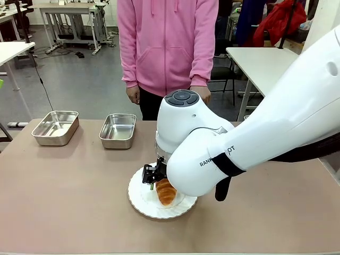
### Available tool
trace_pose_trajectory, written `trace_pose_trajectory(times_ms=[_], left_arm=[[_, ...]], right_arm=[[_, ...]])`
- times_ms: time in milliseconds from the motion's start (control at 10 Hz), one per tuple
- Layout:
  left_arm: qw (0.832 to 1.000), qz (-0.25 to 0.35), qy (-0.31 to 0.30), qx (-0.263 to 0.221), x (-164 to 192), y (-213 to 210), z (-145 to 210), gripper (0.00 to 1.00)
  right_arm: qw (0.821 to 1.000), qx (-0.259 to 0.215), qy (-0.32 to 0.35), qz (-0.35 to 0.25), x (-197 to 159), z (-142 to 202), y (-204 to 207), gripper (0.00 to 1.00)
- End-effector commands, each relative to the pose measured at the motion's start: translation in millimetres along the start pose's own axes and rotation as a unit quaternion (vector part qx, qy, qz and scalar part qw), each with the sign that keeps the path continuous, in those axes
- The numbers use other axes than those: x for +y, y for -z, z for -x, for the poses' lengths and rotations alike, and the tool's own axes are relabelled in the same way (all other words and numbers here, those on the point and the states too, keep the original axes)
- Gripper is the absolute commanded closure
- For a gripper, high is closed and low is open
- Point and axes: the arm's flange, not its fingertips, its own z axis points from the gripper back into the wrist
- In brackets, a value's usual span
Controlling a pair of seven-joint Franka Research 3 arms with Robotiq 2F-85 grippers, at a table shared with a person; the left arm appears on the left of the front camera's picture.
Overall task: Place the bread in the container.
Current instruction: Place the Butter Roll into the Airtight Container indicated by the human.
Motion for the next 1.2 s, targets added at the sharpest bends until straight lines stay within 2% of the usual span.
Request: trace_pose_trajectory(times_ms=[0,100,200,300,400,500,600,700,900,1000,1100], left_arm=[[1.000,0.000,0.002,-0.001,-0.7,-0.6,0.2,0.00],[1.000,0.000,0.002,-0.001,-0.7,-0.6,0.2,0.00],[1.000,0.000,0.002,-0.001,-0.7,-0.6,0.2,0.00],[1.000,0.000,0.002,-0.001,-0.7,-0.6,0.2,0.00],[1.000,0.000,0.002,-0.001,-0.7,-0.6,0.2,0.00],[1.000,0.000,0.002,-0.001,-0.7,-0.6,0.2,0.00],[1.000,0.000,0.002,-0.001,-0.7,-0.6,0.2,0.00],[1.000,0.000,0.002,-0.001,-0.7,-0.6,0.2,0.00],[1.000,0.000,0.002,-0.001,-0.7,-0.6,0.2,0.00],[1.000,0.000,0.002,-0.001,-0.7,-0.6,0.2,0.00],[1.000,0.000,0.002,-0.001,-0.7,-0.6,0.2,0.00]], right_arm=[[1.000,-0.022,0.013,0.019,6.1,-0.8,2.8,0.00],[0.999,-0.027,0.018,0.027,4.5,-1.1,3.1,0.18],[0.999,-0.029,0.019,0.022,2.2,-1.8,4.9,0.20],[0.999,-0.029,0.021,0.019,0.7,-2.0,6.4,0.37],[0.999,-0.029,0.019,0.013,-0.2,-1.7,7.2,0.40],[0.999,-0.030,0.018,0.013,-0.5,-1.3,7.6,0.57],[0.999,-0.032,0.014,0.022,0.0,-2.2,6.9,0.60],[1.000,-0.011,0.006,0.007,-3.6,-3.6,0.2,0.60],[1.000,-0.011,0.006,0.007,-3.6,-3.6,0.2,0.60],[1.000,-0.012,0.005,0.007,-3.5,-3.7,-1.7,0.59],[0.999,-0.039,0.002,0.012,-4.0,-13.2,-15.5,0.59]])
